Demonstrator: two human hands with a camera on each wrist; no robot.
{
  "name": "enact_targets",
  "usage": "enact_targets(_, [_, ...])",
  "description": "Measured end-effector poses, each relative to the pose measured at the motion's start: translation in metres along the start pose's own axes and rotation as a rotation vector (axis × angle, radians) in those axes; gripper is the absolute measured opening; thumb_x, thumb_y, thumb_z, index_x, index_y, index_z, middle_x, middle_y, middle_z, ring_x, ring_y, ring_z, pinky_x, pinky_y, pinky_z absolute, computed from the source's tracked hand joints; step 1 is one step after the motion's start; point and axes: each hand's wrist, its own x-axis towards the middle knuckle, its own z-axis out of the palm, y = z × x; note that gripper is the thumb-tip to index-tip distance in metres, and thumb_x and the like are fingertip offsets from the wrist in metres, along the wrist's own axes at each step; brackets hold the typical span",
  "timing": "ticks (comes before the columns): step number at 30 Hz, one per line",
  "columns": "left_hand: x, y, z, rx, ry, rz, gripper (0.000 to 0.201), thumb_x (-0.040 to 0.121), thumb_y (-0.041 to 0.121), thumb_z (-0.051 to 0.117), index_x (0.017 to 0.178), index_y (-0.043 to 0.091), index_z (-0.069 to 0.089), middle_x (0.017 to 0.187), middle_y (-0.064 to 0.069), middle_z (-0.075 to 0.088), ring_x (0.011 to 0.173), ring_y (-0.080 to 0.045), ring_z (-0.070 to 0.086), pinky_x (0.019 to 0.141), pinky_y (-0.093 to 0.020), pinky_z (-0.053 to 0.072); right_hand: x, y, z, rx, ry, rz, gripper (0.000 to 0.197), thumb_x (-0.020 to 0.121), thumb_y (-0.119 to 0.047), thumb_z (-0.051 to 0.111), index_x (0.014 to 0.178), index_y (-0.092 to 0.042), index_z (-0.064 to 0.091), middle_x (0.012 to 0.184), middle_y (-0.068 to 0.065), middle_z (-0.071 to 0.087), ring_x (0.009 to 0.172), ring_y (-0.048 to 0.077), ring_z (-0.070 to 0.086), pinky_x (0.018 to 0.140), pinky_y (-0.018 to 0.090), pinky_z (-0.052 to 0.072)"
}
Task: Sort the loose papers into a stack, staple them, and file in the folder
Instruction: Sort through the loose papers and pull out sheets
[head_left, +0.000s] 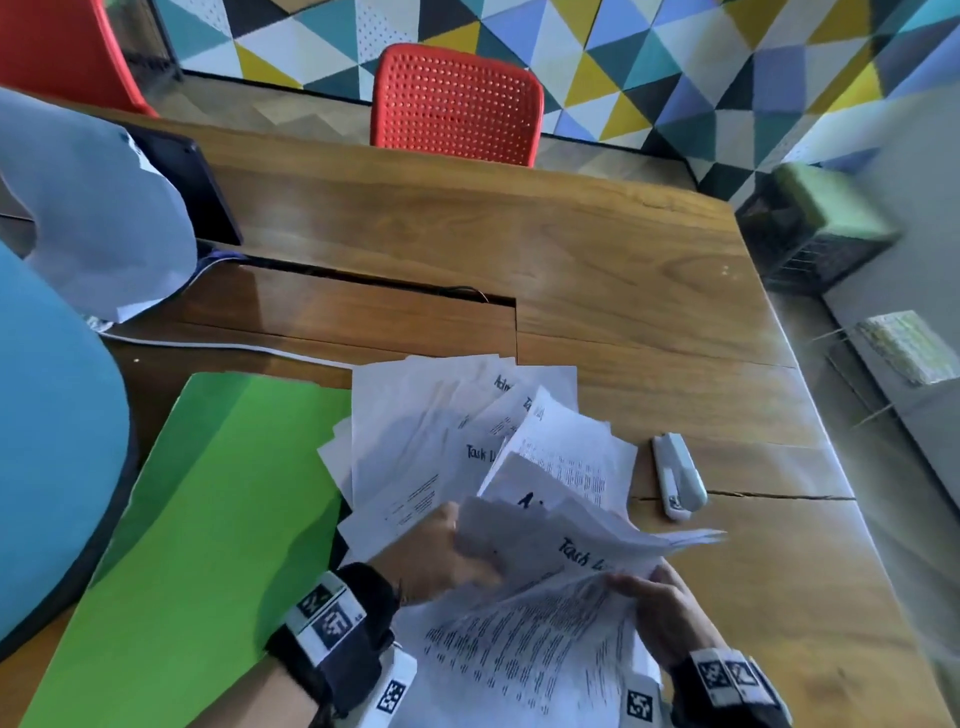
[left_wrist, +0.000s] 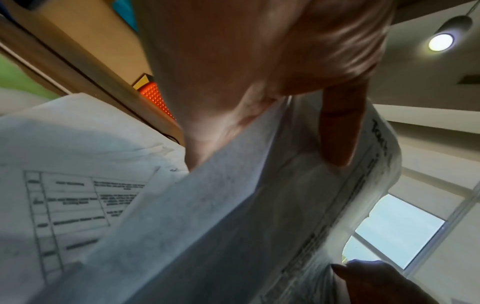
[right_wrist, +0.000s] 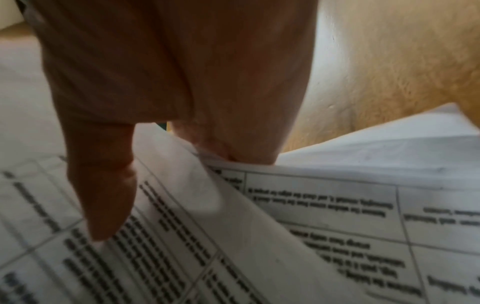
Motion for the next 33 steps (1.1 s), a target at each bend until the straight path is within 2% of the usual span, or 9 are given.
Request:
enact_targets(3, [-0.003, 0.002, 0.005, -0.247, 0.000, -0.034, 0.073, 0.068, 0.026, 0.087, 0.130, 0.007, 0.053, 0.123, -0.015, 0.067, 0.113, -0.026, 0.066, 0.100, -0.051, 0.051, -0.005, -0.004, 0.004, -0.009, 0.020, 0.014, 0.059, 0.067, 0.015, 0.071, 0.123, 0.011, 0.055, 0.111, 0.031, 0.070, 0.098, 0.039, 0.071, 0.078, 0.039, 0.061])
enact_targets(8, [0.011, 0.006, -0.003, -0.334, 0.413, -0.058, 0.094, 0.048, 0.095, 0.051, 0.121, 0.038, 0.051, 0.135, 0.010, 0.051, 0.123, -0.004, 0.048, 0.104, -0.030, 0.036, 0.001, -0.003, -0.006, -0.093, 0.245, -0.014, 0.044, 0.068, -0.011, 0.084, 0.105, 0.006, 0.070, 0.106, 0.030, 0.072, 0.097, 0.046, 0.070, 0.090, 0.059, 0.054])
enact_targets(12, [0.033, -0.012, -0.003, 0.030, 0.656, -0.248, 0.058, 0.077, 0.051, 0.074, 0.110, 0.011, 0.047, 0.113, -0.005, 0.053, 0.100, -0.020, 0.058, 0.082, -0.029, 0.050, 0.007, -0.002, 0.000, -0.168, 0.248, -0.033, 0.063, 0.065, -0.016, 0.083, 0.120, 0.002, 0.060, 0.109, 0.031, 0.070, 0.102, 0.054, 0.064, 0.094, 0.067, 0.048])
enact_targets(14, [0.036, -0.014, 0.003, 0.060, 0.605, -0.279, 0.054, 0.080, 0.033, 0.076, 0.115, 0.005, 0.046, 0.105, 0.002, 0.060, 0.088, -0.012, 0.061, 0.073, -0.024, 0.053, 0.009, -0.003, 0.003, -0.154, 0.208, -0.024, 0.071, 0.059, -0.014, 0.085, 0.124, -0.002, 0.058, 0.114, 0.027, 0.070, 0.105, 0.049, 0.065, 0.096, 0.063, 0.048])
enact_targets(16, [0.037, -0.023, 0.008, 0.098, 0.533, -0.308, 0.050, 0.080, 0.028, 0.076, 0.117, 0.007, 0.049, 0.110, 0.004, 0.061, 0.097, -0.014, 0.060, 0.087, -0.030, 0.052, 0.009, -0.005, 0.003, -0.143, 0.176, 0.010, 0.069, 0.062, -0.006, 0.081, 0.126, 0.001, 0.056, 0.115, 0.028, 0.070, 0.105, 0.047, 0.067, 0.095, 0.060, 0.050])
enact_targets(20, [0.028, -0.021, 0.008, -0.013, 0.367, -0.236, 0.026, 0.074, 0.017, 0.078, 0.097, 0.007, 0.073, 0.097, -0.007, 0.077, 0.092, -0.025, 0.073, 0.089, -0.046, 0.058, 0.010, -0.008, -0.010, -0.089, 0.153, 0.110, 0.048, 0.065, 0.008, 0.070, 0.112, 0.017, 0.061, 0.099, 0.039, 0.069, 0.079, 0.049, 0.070, 0.074, 0.057, 0.058])
enact_targets(25, [0.006, -0.007, -0.002, -0.334, 0.047, -0.137, 0.044, 0.064, 0.000, 0.073, 0.101, -0.020, 0.061, 0.105, -0.035, 0.068, 0.097, -0.033, 0.066, 0.089, -0.041, 0.050, 0.010, -0.010, -0.021, -0.001, 0.144, 0.054, 0.042, 0.067, 0.011, 0.060, 0.109, 0.011, 0.061, 0.098, 0.034, 0.070, 0.077, 0.042, 0.070, 0.073, 0.047, 0.058])
enact_targets(30, [0.009, -0.011, -0.013, -0.006, 0.117, -0.154, 0.034, 0.068, 0.008, 0.074, 0.099, -0.004, 0.066, 0.089, -0.008, 0.068, 0.076, -0.010, 0.060, 0.079, -0.034, 0.051, 0.012, -0.006, -0.020, 0.033, -0.006, 0.053, 0.081, 0.039, 0.002, 0.086, 0.114, 0.016, 0.060, 0.112, 0.037, 0.066, 0.092, 0.043, 0.070, 0.075, 0.045, 0.061])
enact_targets(33, [0.012, -0.009, -0.029, -0.067, 0.042, -0.179, 0.031, 0.074, -0.004, 0.070, 0.105, 0.002, 0.068, 0.096, -0.001, 0.070, 0.083, -0.008, 0.065, 0.079, -0.029, 0.056, 0.014, -0.002, -0.022, 0.034, 0.023, 0.050, 0.046, 0.051, 0.019, 0.068, 0.097, 0.012, 0.071, 0.090, 0.026, 0.073, 0.076, 0.028, 0.075, 0.064, 0.032, 0.062])
